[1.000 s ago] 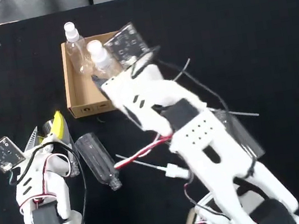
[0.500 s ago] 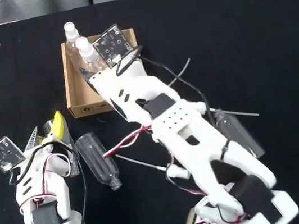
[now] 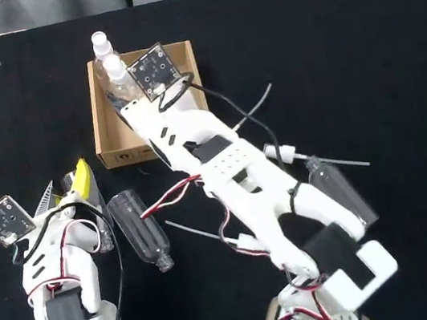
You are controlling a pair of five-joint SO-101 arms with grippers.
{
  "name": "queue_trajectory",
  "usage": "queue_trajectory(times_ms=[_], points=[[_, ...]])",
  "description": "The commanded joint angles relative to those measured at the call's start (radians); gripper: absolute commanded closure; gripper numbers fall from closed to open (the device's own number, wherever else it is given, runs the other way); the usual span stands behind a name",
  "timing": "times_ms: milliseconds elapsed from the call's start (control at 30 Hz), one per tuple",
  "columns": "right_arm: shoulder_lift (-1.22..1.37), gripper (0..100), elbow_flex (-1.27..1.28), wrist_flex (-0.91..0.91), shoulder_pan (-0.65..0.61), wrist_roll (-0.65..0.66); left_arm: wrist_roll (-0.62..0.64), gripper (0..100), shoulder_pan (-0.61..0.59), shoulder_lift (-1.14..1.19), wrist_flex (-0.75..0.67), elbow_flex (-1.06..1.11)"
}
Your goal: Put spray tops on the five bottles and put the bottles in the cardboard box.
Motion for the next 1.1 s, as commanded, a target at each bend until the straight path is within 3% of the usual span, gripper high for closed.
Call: queue_trajectory(times_ms=[0,1067], points=[[0.012,98.0,-0.091,-0.095,-0.015,0.002,-0.006,78,-0.010,-0.011,0.005,0.027],[0.541,98.0,-0.461,-0.141,-0.017,-0.005,-0.006,78,-0.008,-0.011,0.003,0.027]])
